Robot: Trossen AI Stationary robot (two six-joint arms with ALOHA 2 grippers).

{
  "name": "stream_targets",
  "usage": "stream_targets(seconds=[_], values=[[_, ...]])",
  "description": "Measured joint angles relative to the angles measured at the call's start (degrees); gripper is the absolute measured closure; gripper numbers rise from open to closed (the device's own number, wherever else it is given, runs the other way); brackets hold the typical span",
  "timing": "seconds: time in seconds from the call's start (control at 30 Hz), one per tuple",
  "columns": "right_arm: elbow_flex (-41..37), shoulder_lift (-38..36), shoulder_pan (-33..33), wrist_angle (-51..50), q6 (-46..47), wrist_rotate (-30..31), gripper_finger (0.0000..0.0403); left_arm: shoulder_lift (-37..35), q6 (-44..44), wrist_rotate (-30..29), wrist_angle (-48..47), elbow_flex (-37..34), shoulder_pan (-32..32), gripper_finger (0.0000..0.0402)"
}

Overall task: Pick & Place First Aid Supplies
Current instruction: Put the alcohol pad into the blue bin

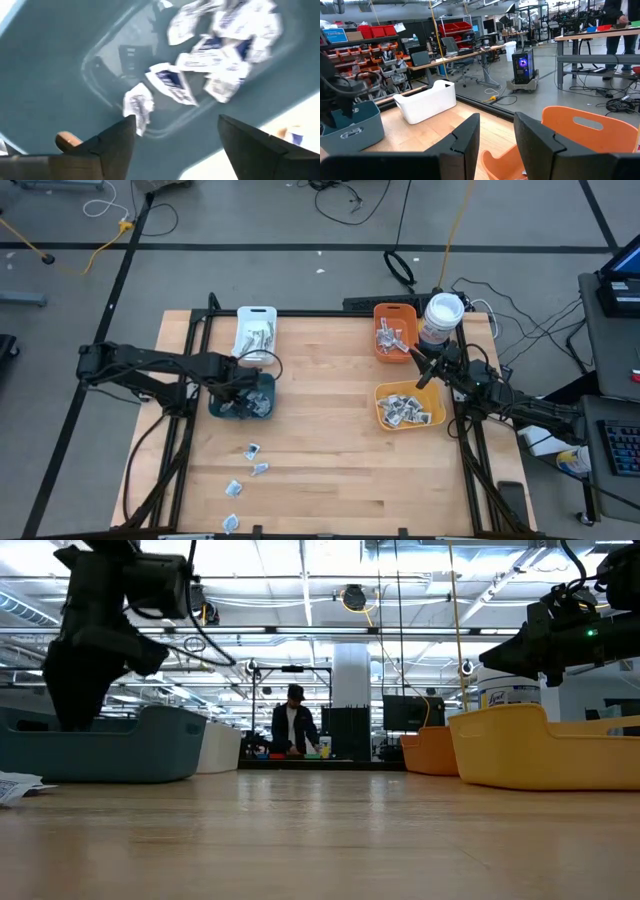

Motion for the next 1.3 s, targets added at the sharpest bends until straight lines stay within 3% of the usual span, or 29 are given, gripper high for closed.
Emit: stream_targets(seconds=[0.17, 0.37, 0.83, 1.3], values=[[0.0, 0.0, 0.0, 0.0, 0.0, 0.0, 0.0287, 0.0, -3.3, 0.0, -1.1, 3.3, -3.5, 0.0089], [0.0, 0.0, 0.0, 0.0, 0.0, 0.0, 0.0286, 3.0, -13.4, 0.2, -3.7, 8.3, -11.5, 0.0078], [0.0, 0.0, 0.0, 0.0, 0.0, 0.0, 0.0287, 18.5, -29.2, 6.2, 0.6, 21.8, -29.2, 0.0078], [0.0, 0.0, 0.0, 0.0, 0.0, 0.0, 0.0287, 31.6, -36.8, 6.2, 12.1, 26.5, -33.5, 0.0078]])
